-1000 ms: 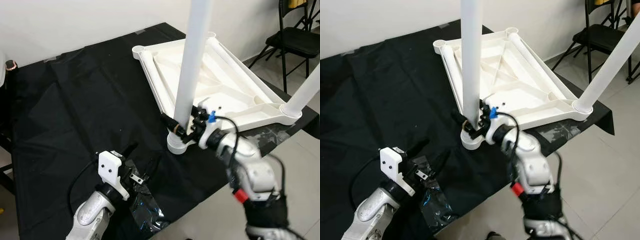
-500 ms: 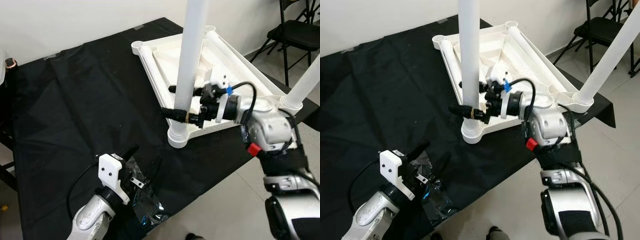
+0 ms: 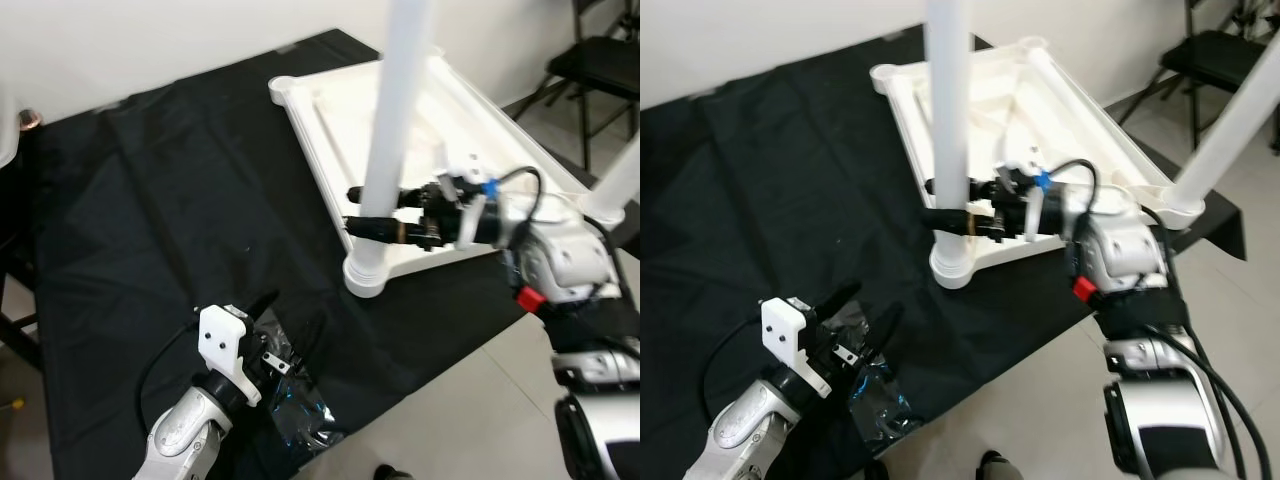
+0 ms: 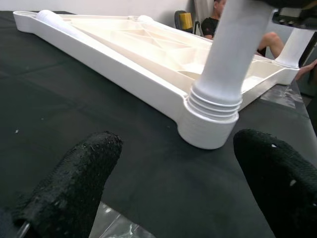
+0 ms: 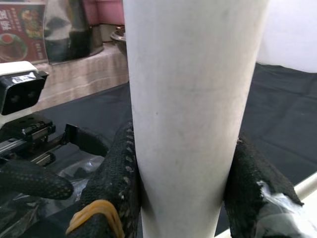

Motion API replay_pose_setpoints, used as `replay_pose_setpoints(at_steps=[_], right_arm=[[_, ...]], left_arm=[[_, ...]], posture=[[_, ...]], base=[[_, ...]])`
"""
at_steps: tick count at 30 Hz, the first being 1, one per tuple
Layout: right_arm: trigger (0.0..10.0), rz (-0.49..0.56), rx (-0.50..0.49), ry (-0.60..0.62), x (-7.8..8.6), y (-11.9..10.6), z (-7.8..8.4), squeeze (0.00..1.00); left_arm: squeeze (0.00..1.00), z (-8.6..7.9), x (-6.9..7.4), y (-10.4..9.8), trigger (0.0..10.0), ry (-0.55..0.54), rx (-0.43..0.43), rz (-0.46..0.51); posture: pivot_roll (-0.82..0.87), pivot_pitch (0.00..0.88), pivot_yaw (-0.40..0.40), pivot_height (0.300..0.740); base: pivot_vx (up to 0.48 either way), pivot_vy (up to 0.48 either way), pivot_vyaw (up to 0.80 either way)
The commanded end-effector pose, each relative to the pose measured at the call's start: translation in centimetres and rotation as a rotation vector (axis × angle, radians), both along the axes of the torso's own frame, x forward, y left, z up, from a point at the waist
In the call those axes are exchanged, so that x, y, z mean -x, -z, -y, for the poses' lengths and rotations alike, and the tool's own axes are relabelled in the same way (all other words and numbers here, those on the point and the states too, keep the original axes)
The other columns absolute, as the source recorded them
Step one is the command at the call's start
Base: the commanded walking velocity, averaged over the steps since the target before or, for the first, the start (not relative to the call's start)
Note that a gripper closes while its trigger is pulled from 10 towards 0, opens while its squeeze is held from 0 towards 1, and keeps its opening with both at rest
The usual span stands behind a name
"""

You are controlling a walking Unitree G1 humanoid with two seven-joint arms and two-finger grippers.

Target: Building children table

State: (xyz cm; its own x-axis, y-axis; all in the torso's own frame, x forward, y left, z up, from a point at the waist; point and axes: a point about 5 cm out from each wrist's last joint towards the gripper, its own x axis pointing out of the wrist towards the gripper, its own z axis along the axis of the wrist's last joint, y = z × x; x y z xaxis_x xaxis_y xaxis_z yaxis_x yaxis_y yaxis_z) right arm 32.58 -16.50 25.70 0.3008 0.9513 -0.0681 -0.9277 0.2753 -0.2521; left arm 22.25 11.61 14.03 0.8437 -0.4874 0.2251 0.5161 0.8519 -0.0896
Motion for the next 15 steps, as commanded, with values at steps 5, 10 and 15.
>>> replay_pose_setpoints(at_steps=[5,10,15], right_arm=[[0.0,-0.085,-0.169,0.772,0.9,6.8,-2.3,0.00],[0.0,-0.086,-0.194,1.070,4.1,8.9,-2.9,0.00],[0.0,-0.106,-0.175,0.982,3.7,8.6,-4.0,0.00]], left_arm=[[0.00,-0.6,0.1,0.3,10.0,-0.005,-0.010,-0.018],[0.00,-0.7,-0.1,0.3,10.0,0.005,-0.014,-0.019],[0.00,-0.7,-0.2,0.4,10.0,0.014,-0.015,-0.022]], posture=[[0.01,0.231,0.041,0.740],[0.01,0.223,0.051,0.740],[0.02,0.214,0.043,0.740]], base=[[0.000,0.000,0.00],[0.000,0.000,0.00],[0.000,0.000,0.00]])
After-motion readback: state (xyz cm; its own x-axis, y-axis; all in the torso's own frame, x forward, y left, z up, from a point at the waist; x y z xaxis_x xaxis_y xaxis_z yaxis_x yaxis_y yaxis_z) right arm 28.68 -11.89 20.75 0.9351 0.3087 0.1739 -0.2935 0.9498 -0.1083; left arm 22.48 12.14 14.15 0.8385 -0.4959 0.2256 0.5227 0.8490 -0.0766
